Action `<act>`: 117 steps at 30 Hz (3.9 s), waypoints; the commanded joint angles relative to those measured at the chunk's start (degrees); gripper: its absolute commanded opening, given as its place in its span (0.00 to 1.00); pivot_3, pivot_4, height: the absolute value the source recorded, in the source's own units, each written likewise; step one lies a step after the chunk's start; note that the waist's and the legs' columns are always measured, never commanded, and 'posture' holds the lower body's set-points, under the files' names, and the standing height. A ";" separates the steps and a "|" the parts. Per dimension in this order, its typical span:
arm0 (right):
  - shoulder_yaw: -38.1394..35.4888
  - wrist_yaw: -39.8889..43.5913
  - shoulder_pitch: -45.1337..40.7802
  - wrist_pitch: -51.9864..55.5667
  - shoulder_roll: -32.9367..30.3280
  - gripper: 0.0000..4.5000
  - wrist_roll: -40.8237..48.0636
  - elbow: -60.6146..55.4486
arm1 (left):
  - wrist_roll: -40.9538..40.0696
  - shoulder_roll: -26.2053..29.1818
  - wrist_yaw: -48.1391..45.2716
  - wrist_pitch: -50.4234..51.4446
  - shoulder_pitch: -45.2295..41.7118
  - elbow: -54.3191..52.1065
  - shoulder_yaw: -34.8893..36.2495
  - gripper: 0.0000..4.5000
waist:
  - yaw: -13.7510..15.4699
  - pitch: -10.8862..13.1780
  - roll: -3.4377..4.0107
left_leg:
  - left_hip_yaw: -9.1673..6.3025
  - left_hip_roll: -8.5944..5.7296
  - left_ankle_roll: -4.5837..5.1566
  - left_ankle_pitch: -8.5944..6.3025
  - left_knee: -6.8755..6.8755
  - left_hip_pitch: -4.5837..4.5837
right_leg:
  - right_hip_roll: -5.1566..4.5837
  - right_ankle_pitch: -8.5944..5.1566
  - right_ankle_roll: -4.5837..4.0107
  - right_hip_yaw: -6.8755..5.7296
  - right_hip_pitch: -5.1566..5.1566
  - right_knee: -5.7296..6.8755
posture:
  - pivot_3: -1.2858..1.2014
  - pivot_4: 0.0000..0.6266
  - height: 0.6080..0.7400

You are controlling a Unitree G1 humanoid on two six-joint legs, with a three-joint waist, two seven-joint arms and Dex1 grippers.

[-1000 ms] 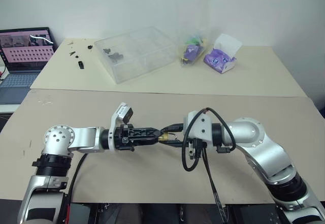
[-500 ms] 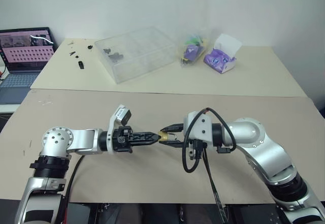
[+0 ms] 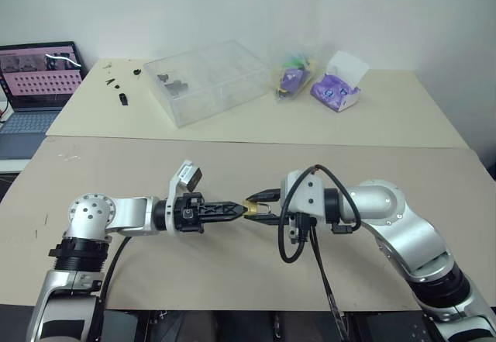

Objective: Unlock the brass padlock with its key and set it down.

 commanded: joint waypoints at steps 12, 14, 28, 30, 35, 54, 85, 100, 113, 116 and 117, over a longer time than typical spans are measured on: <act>-0.32 -0.26 -1.24 -1.88 0.57 0.20 0.30 -2.65 | 5.84 -3.59 -3.72 -0.87 -1.57 -2.44 2.81 0.00 | 0.02 0.00 0.00 | -0.01 0.00 0.00 0.00 0.00 -0.01 | 0.00 0.00 0.01 0.00 0.00 0.00 | 0.52 0.24 1.00; -0.23 -0.27 -1.30 -1.88 0.69 0.20 0.34 -2.71 | 5.00 -4.04 -3.21 -0.60 -1.84 -1.80 3.22 0.00 | 0.02 0.00 0.00 | -0.01 0.00 0.00 0.00 0.00 -0.01 | 0.00 0.00 0.01 0.00 0.00 0.00 | 0.52 0.24 1.00; 0.44 0.29 -1.53 -1.98 0.80 0.20 0.56 -3.48 | 3.43 -6.45 -2.37 0.86 -3.56 -0.47 4.82 0.00 | 0.00 0.00 -0.01 | -0.02 0.00 0.00 0.00 0.00 -0.02 | 0.00 0.03 0.08 0.00 0.01 0.00 | 0.52 0.24 1.00; 0.46 0.36 -1.52 -2.09 0.75 0.20 0.53 -3.40 | 3.57 -6.59 -2.32 1.12 -3.58 -0.77 4.95 0.18 | 0.01 0.00 -0.01 | -0.02 0.00 0.00 0.00 0.00 -0.01 | 0.01 0.13 0.24 0.00 0.01 0.00 | 0.52 0.24 1.00; 0.53 0.67 -1.58 -2.21 0.86 0.20 0.32 -3.24 | 4.50 -7.02 -1.69 1.35 -3.87 -0.95 4.93 0.56 | 0.01 0.00 -0.01 | -0.03 -0.01 0.00 0.00 0.00 -0.02 | 0.01 0.22 0.39 -0.01 0.01 -0.02 | 0.52 0.24 1.00; 0.65 0.80 -2.05 -2.71 0.94 0.20 -0.10 -2.28 | 2.01 -2.40 -4.53 5.50 -1.35 -2.71 4.55 0.52 | -0.04 0.01 -0.01 | -0.02 0.00 0.00 0.00 0.00 -0.02 | 0.00 0.20 0.35 -0.01 -0.02 -0.02 | 0.52 0.24 1.00; 0.66 0.66 -1.98 -2.34 0.74 0.20 0.11 -2.89 | 4.68 -3.25 -5.00 4.44 -0.46 -1.74 4.82 0.01 | -0.01 0.01 -0.01 | -0.02 0.00 0.00 0.00 0.00 -0.03 | 0.00 0.00 0.01 -0.01 -0.02 -0.01 | 0.52 0.24 1.00; 0.64 -0.43 -2.43 -2.53 1.39 0.69 -0.44 -2.22 | 4.78 -3.84 -4.21 3.95 -0.32 -1.85 5.11 0.01 | -0.01 0.01 -0.01 | -0.02 0.00 0.00 0.00 0.00 -0.03 | 0.00 0.00 0.02 -0.02 -0.02 -0.01 | 0.52 0.24 1.00; -10.26 -3.27 7.88 -1.30 -4.64 0.69 0.96 -2.06 | 8.41 1.45 -8.22 2.65 -0.12 -1.42 9.53 0.01 | -0.04 0.01 -0.02 | 0.01 0.00 0.00 0.00 -0.01 -0.03 | -0.02 -0.02 -0.02 -0.02 -0.05 -0.02 | 0.52 0.24 1.00; -9.82 -4.54 8.40 -0.36 -4.05 0.69 1.13 -3.53 | 9.44 1.73 -8.98 2.45 -0.26 -1.53 9.87 0.01 | -0.13 0.01 -0.02 | 0.03 0.01 0.00 0.00 -0.01 -0.04 | -0.02 -0.02 -0.02 -0.01 -0.08 -0.01 | 0.52 0.24 1.00; -9.27 -5.25 8.13 0.22 -3.59 0.69 1.10 -4.13 | 9.67 1.67 -9.14 2.57 -0.26 -1.50 9.90 0.01 | -0.10 0.01 -0.02 | 0.03 0.01 0.00 0.00 -0.02 -0.04 | -0.02 -0.01 -0.01 -0.01 -0.08 -0.01 | 0.52 0.24 1.00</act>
